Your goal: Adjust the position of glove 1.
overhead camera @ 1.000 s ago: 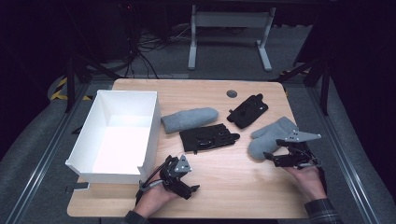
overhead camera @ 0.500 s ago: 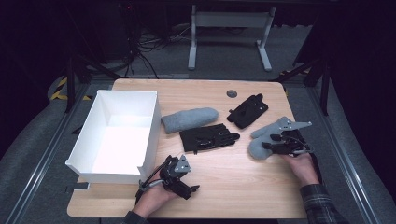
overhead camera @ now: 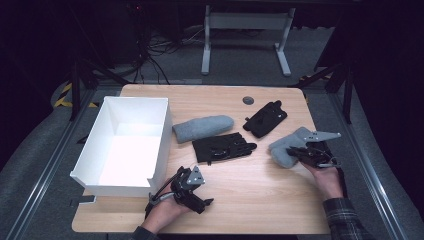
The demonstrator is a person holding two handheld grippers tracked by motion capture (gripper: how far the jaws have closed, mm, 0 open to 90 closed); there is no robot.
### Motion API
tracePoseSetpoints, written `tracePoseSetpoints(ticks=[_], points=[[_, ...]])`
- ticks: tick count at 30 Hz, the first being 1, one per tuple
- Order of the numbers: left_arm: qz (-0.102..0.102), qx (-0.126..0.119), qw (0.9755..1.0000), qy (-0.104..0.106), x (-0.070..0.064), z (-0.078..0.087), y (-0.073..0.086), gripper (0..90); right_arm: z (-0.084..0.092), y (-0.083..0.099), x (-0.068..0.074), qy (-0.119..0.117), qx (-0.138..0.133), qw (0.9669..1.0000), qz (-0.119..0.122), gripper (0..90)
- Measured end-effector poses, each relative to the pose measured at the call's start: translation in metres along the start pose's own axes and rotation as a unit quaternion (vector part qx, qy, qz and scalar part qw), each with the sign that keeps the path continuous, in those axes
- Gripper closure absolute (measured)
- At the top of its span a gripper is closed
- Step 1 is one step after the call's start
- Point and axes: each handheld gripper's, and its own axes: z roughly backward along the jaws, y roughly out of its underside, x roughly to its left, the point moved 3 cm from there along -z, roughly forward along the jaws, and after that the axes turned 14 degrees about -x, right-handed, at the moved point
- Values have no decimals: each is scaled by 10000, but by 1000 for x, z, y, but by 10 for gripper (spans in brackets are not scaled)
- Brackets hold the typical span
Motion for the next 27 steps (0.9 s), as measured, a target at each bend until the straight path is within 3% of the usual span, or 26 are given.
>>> tracePoseSetpoints(ticks=[5,12,27], points=[[-2,2,10000,1,0,0,0,1,10,-8,22,-65,-79,9999,63,879],[-2,2,10000,0,0,0,0,1,15,-12,56,-328,-86,9993,182,879],[3,-1,10000,-1,0,0,0,1,-2,-10,136,-1013,52,9940,416,878]])
